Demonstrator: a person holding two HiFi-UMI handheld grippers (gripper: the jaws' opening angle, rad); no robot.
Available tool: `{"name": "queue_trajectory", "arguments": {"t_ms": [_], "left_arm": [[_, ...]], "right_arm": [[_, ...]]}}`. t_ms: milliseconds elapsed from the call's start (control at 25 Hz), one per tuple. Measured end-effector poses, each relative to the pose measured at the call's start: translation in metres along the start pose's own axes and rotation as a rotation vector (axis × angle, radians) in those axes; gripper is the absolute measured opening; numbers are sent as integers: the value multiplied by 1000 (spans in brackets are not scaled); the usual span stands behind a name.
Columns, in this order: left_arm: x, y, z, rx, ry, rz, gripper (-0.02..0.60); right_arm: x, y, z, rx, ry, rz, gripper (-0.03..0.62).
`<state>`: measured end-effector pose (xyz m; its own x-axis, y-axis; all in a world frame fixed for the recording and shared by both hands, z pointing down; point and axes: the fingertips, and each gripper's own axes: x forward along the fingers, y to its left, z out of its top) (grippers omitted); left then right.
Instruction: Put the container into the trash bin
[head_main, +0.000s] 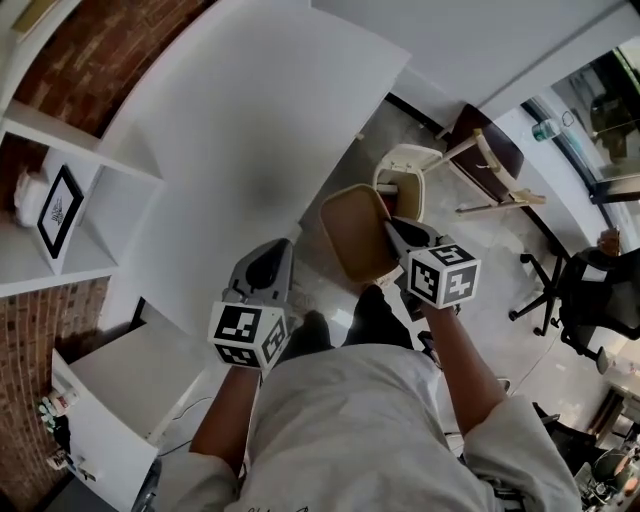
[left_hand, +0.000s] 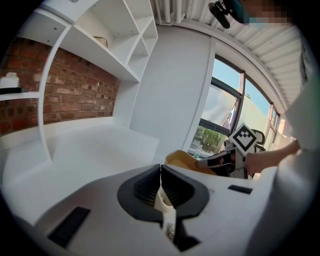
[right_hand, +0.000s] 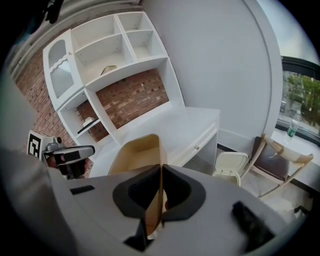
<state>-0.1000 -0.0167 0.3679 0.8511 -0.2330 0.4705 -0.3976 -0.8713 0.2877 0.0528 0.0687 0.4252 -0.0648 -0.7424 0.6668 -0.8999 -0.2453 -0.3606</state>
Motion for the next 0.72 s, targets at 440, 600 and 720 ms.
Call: {"name": "queue_trajectory", "arguments": {"t_ms": [440,600,720], "left_arm": [[96,-91,23,-2,6,-7,17],[126,-127,29,7,6,-2,17],[145,-146,33,9,8,8,17]], "right_arm": [[-44,-122,11,43,6,-7,34],[-56,-166,15,50,4,2,34],[-60,-197,15,53,12,6,34]]}}
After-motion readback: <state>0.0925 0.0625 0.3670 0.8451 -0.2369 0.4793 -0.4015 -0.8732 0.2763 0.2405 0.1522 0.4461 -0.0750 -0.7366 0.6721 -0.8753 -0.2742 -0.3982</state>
